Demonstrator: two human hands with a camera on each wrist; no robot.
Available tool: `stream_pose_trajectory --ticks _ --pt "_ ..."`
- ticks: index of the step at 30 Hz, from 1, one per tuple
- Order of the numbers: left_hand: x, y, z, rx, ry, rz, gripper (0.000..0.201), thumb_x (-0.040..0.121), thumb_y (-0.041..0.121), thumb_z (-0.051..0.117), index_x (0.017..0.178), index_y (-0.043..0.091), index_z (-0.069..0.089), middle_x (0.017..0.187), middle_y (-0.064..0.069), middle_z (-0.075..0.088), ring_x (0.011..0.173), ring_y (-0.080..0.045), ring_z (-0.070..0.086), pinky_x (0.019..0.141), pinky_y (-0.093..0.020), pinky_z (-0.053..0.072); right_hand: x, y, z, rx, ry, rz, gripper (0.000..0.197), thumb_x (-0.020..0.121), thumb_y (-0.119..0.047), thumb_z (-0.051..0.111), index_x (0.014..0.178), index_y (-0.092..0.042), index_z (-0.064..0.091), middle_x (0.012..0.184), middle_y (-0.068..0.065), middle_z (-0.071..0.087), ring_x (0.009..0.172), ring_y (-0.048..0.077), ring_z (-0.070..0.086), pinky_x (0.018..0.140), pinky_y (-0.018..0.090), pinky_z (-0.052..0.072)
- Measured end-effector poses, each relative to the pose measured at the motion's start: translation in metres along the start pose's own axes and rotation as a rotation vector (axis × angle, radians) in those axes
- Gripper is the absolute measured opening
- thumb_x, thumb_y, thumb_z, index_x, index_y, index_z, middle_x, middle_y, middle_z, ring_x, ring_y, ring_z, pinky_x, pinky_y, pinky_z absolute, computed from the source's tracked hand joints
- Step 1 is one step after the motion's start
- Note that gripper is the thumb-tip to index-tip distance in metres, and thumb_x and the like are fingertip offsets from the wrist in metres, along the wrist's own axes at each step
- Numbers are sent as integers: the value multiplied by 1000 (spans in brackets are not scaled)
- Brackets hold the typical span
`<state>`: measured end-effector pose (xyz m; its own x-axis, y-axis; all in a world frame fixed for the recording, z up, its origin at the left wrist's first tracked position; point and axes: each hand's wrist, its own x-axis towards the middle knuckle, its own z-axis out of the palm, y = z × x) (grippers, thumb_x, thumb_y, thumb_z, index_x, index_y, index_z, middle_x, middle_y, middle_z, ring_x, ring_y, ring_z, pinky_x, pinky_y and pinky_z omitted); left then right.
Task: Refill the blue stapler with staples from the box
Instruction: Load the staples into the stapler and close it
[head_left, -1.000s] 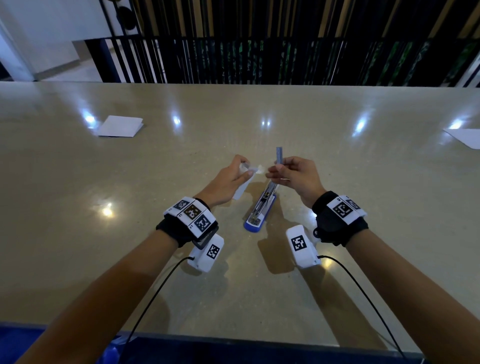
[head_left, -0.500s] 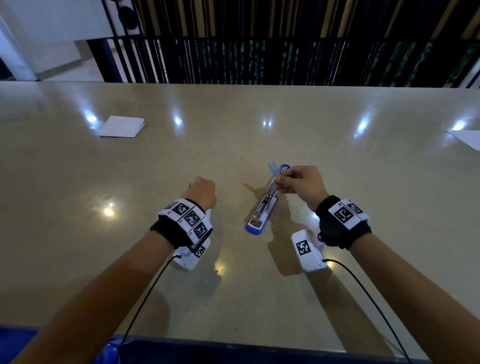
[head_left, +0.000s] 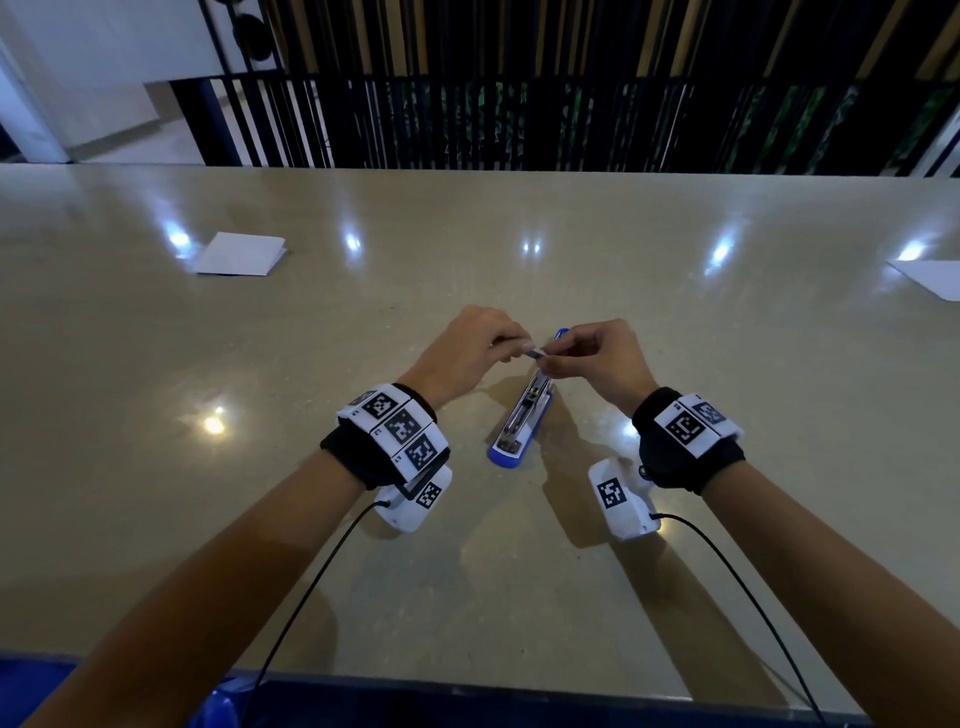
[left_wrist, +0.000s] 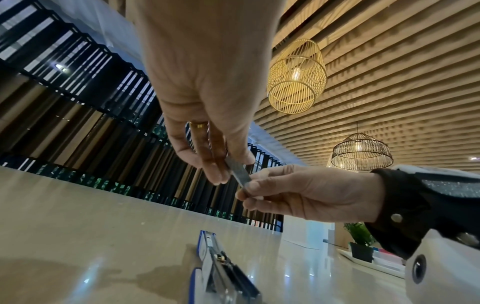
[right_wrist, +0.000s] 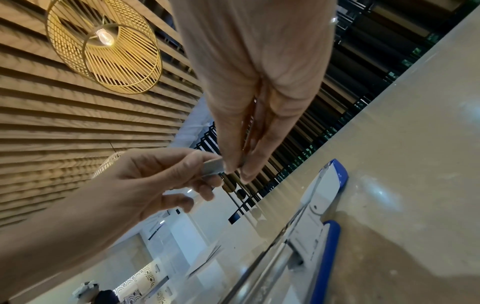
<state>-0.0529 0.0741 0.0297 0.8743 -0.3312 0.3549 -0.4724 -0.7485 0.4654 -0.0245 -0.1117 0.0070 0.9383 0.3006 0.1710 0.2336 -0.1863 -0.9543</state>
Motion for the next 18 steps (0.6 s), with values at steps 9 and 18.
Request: stream_pose_trajectory --ticks 9,18 --pt "-14 4 16 -119 -31 -163 30 80 26 73 101 5 74 90 -13 75 77 -18 65 76 -31 52 6 4 -7 -318 -258 -95 16 72 0 75 88 -1 73 78 17 68 70 24 64 70 32 56" --pt "-30 2 44 28 -384 -434 47 65 29 85 99 3 64 97 -14 68 82 -28 63 68 -33 47 9 9 -2 -538 -214 -194 15 71 -2 77 85 -2 72 80 5 64 73 19 62 69 15 50"
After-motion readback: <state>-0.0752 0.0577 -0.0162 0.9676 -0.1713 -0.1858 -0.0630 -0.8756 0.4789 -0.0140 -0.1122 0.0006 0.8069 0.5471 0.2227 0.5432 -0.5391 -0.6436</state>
